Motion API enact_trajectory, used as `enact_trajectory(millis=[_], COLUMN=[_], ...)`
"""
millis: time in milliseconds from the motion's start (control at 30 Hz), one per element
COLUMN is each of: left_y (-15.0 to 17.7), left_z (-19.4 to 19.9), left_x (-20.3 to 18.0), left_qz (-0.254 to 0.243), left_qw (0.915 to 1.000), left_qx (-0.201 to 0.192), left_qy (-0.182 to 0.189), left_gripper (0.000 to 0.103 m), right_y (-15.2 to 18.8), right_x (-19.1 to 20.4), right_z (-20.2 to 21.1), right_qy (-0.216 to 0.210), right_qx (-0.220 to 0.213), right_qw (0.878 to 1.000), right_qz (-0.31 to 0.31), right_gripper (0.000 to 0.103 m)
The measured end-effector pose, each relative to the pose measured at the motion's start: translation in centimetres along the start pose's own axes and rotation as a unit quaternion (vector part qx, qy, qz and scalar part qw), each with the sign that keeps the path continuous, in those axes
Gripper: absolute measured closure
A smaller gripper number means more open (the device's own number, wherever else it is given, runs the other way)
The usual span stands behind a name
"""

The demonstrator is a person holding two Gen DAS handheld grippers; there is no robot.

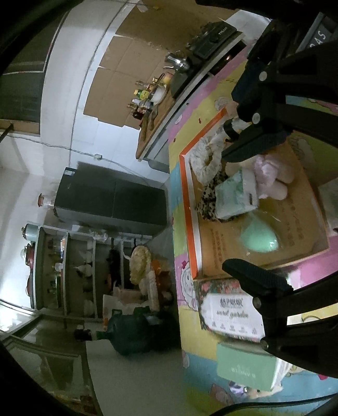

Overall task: Organize soft objects
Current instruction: 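Open both tools to drop the packets into the tray, then withdraw both tools from the tray toward the plush bunny and tissue pack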

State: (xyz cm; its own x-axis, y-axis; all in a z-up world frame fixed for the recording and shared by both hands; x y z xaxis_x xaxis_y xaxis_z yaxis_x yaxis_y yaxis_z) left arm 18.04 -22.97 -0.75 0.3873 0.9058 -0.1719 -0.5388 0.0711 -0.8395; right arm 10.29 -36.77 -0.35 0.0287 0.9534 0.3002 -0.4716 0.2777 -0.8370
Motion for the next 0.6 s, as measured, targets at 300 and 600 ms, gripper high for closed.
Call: enact_trajectory(millis=[300,600], left_y=[0.6,1.4], left_z=[2.8,5.0], left_x=[1.0,1.7], left_qz=[-0.002,0.000], left_qw=[1.0000,0.9998], left_qx=[-0.008,-0.017], left_qy=[-0.004,-0.003], left_gripper=[0.027,0.027], right_y=[0.8,1.4], right_x=[2.4,3.9], right_z=[1.9,3.6], right_qy=[-0.004,-0.006], right_qx=[-0.008,-0.017], right_qw=[1.000,1.000], right_qz=[0.010,0.019], right_gripper=[0.047,0.047])
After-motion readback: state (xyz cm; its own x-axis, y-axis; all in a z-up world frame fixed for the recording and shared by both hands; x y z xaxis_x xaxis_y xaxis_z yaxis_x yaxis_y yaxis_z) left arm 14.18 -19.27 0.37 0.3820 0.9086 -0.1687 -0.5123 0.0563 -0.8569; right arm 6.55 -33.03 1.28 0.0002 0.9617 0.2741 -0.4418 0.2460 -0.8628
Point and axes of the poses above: each gripper's, at about its wrist camera, not at the fingertips, and z roughly against the way its jaws point, x to its left, y to its underside, the point moved 4 cm from there along -z, roughly the way its jaws point, and after that the axes turned 2 degrees about -x, right-handed, at the moved point
